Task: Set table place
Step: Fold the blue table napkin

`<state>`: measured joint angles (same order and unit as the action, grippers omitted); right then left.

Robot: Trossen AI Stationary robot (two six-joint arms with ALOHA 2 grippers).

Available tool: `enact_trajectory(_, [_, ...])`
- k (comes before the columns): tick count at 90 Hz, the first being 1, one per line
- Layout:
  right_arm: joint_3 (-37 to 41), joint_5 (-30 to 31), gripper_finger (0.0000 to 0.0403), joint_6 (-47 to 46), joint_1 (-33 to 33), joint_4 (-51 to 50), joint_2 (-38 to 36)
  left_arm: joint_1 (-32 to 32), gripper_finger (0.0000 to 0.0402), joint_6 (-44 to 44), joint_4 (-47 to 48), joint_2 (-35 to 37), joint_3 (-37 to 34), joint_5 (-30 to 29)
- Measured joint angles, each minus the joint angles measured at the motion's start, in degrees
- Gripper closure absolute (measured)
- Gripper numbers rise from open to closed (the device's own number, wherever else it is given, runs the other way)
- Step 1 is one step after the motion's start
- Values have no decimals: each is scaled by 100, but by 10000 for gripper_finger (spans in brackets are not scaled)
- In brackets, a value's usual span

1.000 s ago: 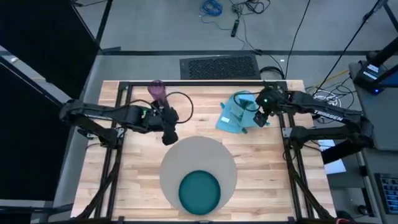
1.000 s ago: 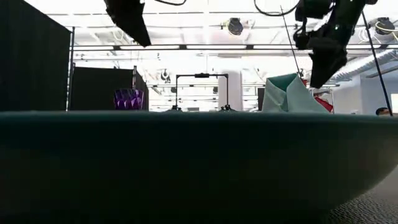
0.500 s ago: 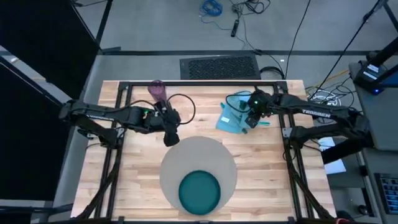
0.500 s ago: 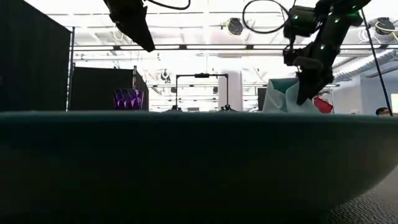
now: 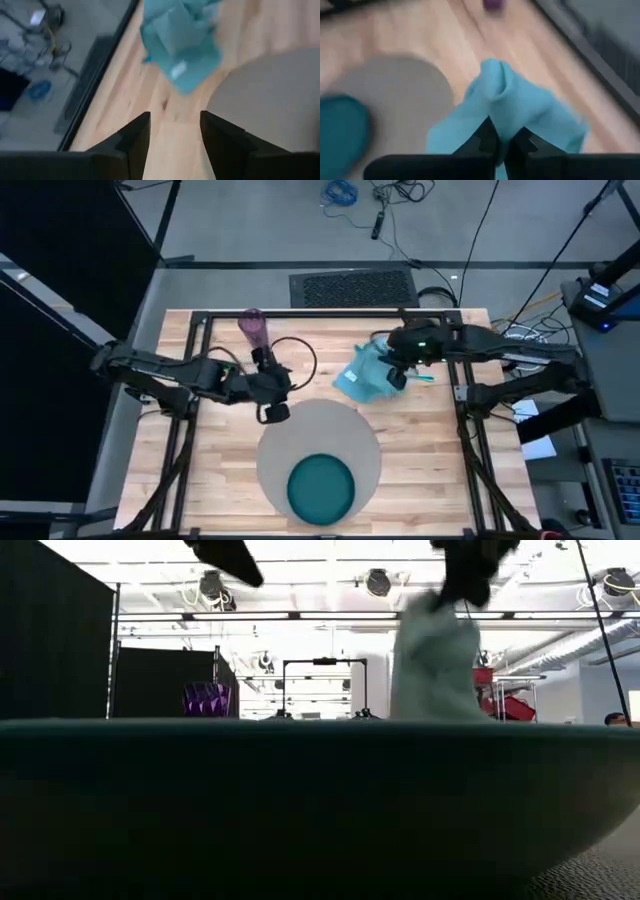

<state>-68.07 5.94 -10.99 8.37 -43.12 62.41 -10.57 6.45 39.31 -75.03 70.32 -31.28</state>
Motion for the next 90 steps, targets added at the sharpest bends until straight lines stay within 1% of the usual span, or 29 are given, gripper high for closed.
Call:
enact_trajectory(5, [-409, 16, 403, 5, -216, 67, -23, -44, 244, -110, -247, 1, -12, -21])
enact_trajectory(10, [-752, 17, 403, 7, -396, 164, -24, -80, 244, -299, -863, -6, -170, -35])
enact_trajectory(14, [-951, 18, 403, 24, -514, 262, -13, -117, 244, -535, -1577, -6, -394, -9])
enact_trajectory(21, [-1205, 17, 403, 34, -632, 406, 39, -168, 244, -984, -3113, -10, -886, 140])
enact_trajectory(27, [-1368, 23, 403, 73, -676, 440, 81, -193, 244, -1276, -4210, -13, -1356, 338])
enact_trajectory(34, [-1566, 30, 403, 117, -678, 444, 128, -169, 244, -1318, -5012, -34, -1809, 505])
enact_trajectory(45, [-1769, 15, 403, 154, -652, 437, 158, -98, 244, -1304, -5253, -45, -2227, 425])
enact_trajectory(58, [-1850, 32, 403, 216, -650, 414, 223, -214, 244, -1296, -5460, -45, -2321, 330])
enact_trajectory(69, [-1860, 42, 403, 252, -554, 488, 231, -502, 244, -1324, -5755, -45, -2321, -126])
enact_trajectory(75, [-1860, 52, 403, 267, -465, 492, 252, -654, 244, -1056, -5830, -61, -2320, -287])
enact_trajectory(80, [-1860, 42, 403, 270, -384, 500, 261, -718, 244, -628, -5995, -172, -2319, -241])
enact_trajectory(90, [-1860, -14, 403, 292, -277, 663, 289, -715, 244, 65, -6453, -576, -2319, 231])
